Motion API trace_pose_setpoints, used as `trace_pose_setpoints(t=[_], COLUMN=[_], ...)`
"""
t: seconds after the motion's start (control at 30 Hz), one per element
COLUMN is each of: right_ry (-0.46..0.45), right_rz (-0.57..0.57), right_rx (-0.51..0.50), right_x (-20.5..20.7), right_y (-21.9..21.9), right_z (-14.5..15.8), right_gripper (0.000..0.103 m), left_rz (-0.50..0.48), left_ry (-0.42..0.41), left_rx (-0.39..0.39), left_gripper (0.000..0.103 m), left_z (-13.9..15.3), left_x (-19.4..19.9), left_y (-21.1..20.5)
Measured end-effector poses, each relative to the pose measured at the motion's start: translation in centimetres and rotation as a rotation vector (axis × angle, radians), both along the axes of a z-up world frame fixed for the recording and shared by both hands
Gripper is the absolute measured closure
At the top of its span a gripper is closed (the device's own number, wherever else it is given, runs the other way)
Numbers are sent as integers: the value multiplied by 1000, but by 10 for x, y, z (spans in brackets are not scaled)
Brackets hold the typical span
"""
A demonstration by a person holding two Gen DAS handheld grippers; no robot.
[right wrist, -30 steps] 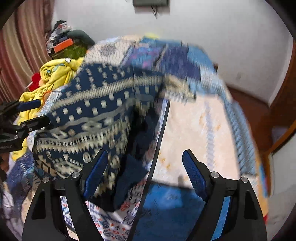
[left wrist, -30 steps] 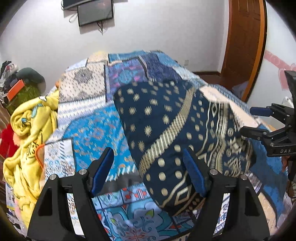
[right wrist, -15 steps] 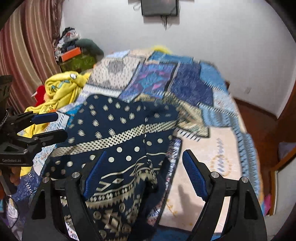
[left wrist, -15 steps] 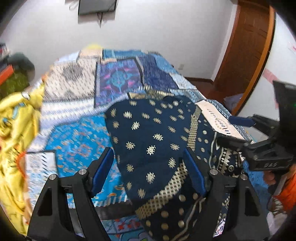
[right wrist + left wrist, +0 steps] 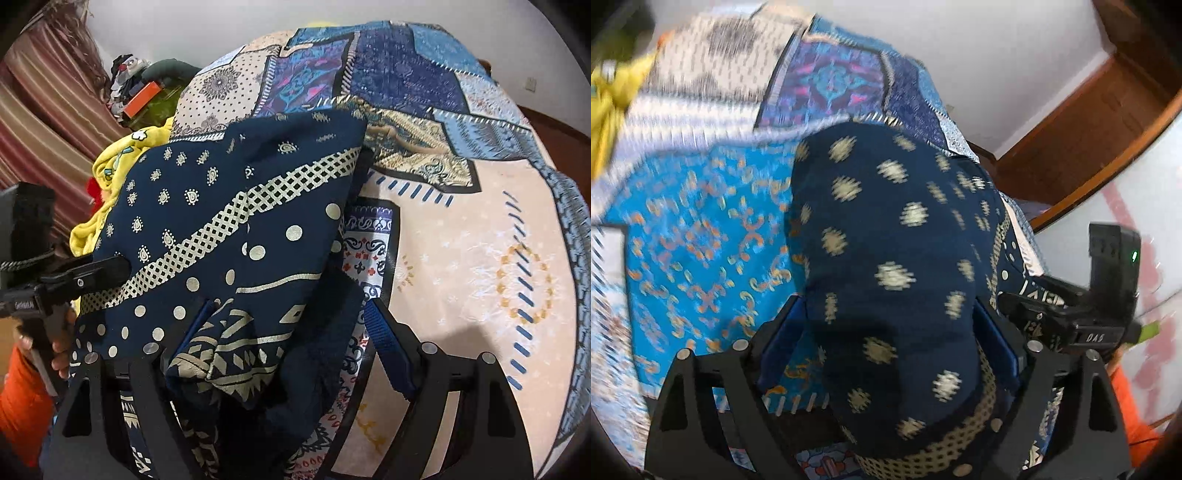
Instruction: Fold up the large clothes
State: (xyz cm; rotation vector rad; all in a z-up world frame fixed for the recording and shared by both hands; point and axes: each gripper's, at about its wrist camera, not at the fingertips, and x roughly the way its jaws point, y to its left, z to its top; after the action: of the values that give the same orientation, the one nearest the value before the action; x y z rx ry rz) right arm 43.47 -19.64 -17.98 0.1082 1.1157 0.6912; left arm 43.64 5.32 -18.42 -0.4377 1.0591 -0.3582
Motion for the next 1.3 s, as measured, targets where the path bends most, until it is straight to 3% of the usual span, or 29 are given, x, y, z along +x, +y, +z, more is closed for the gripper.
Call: trace_pose_setpoints(t=[0.07, 0.27, 0.37, 0.53, 0.63, 0.8, 0.87, 1.1, 1.3], right_ry=[19, 140, 145, 155, 171, 142, 126, 59, 35], right_rz=[3, 6, 15, 39, 40, 71, 89, 151, 212], right_rx=[17, 138, 163, 192, 206, 227, 237, 267, 257], right_x=[3, 17, 19, 19, 19, 8, 2, -20, -32], right_y=[0, -4, -1, 10, 16, 25, 32, 86, 158], right_z=[-3, -21, -22, -18, -16, 3, 13, 50, 61], right_gripper=[22, 16, 11, 13, 21, 60, 66, 68, 68], left_rz=[9, 6, -10, -4, 2, 1, -11, -23, 19], left_ry=[31, 55, 57, 36, 11, -48, -92, -238, -227], left_rx=[-55, -109, -145, -164, -163, -116, -104, -8, 9], left_gripper=[11, 9, 17, 30, 41, 50, 52, 52, 52], left_z=[-9, -20, -23, -22, -14, 9, 27, 90, 101], left_x=[3, 13, 19, 19, 11, -4, -15, -60, -89], left_y=[5, 2, 0, 3, 4, 4, 6, 41, 111])
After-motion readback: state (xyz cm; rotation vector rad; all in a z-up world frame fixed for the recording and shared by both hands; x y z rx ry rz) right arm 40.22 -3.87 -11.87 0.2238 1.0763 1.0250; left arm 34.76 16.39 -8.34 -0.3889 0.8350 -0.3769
